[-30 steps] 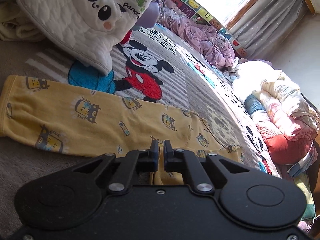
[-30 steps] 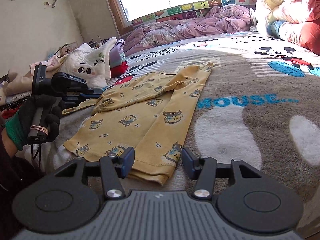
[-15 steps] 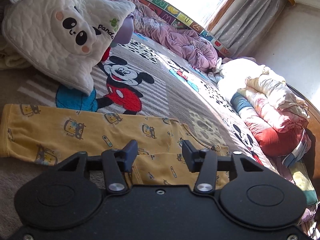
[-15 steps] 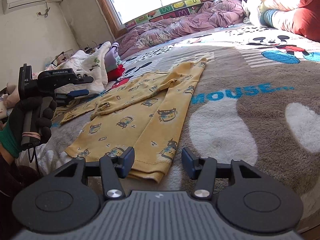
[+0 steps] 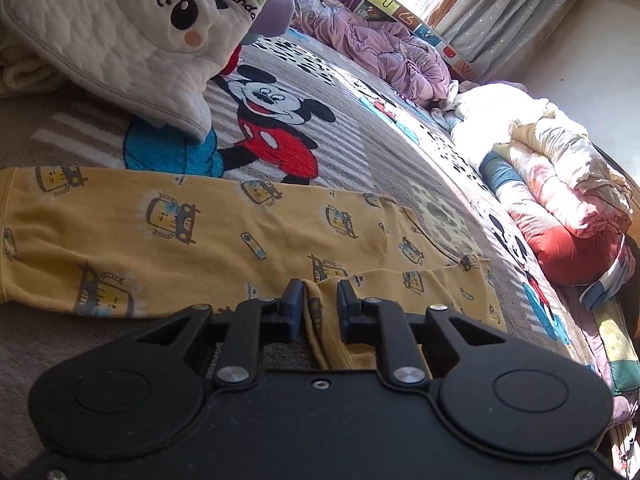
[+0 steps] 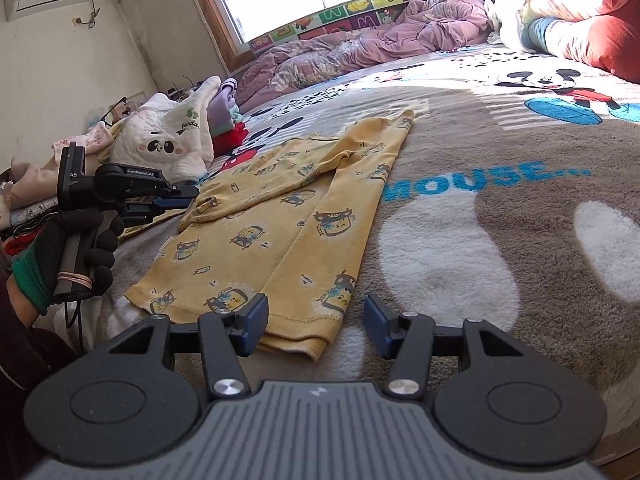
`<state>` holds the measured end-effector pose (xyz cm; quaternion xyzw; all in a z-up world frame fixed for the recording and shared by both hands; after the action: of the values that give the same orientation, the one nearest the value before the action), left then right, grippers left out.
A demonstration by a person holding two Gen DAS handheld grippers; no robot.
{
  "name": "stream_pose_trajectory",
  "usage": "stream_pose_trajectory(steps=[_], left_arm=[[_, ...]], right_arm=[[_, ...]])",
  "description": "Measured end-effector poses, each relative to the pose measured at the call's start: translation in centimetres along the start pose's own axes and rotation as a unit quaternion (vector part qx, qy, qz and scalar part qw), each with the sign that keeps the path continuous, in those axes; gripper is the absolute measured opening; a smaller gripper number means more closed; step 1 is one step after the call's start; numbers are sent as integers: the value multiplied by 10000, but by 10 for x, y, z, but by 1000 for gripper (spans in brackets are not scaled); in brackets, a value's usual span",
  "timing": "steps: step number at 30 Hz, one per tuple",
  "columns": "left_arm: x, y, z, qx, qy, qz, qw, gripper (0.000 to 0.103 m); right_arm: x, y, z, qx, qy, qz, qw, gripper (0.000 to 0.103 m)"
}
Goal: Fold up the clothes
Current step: 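Grasp the yellow sleeve cuff with the left gripper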
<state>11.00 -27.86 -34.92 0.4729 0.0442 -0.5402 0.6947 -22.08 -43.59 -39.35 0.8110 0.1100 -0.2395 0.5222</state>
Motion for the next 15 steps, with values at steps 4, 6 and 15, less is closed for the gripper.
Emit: stream_pose_trajectory(steps=[4, 6, 15], left_arm=[[4, -1, -2, -27, 66, 10, 10000, 15], [2, -1, 1, 100, 125, 63, 9999, 6], [-42, 5, 79, 724, -834, 781, 9908, 2]], right_arm=[[0, 0, -1, 15, 9, 3, 10000, 54], [-1, 0, 0, 42, 18, 10, 10000, 54], [1, 1, 2, 491, 311, 12, 9983, 74]])
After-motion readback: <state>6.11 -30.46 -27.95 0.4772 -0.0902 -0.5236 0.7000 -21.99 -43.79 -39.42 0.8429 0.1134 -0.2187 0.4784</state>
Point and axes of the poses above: each gripper's, at about its wrist camera, not at the fingertips, and x roughly the way its jaws point, z to its right, y to its top, the point moved 9 cm from there along x, roughly the way its jaws point, and after that the axes turned 4 degrees about -x, right-handed, at the moved point
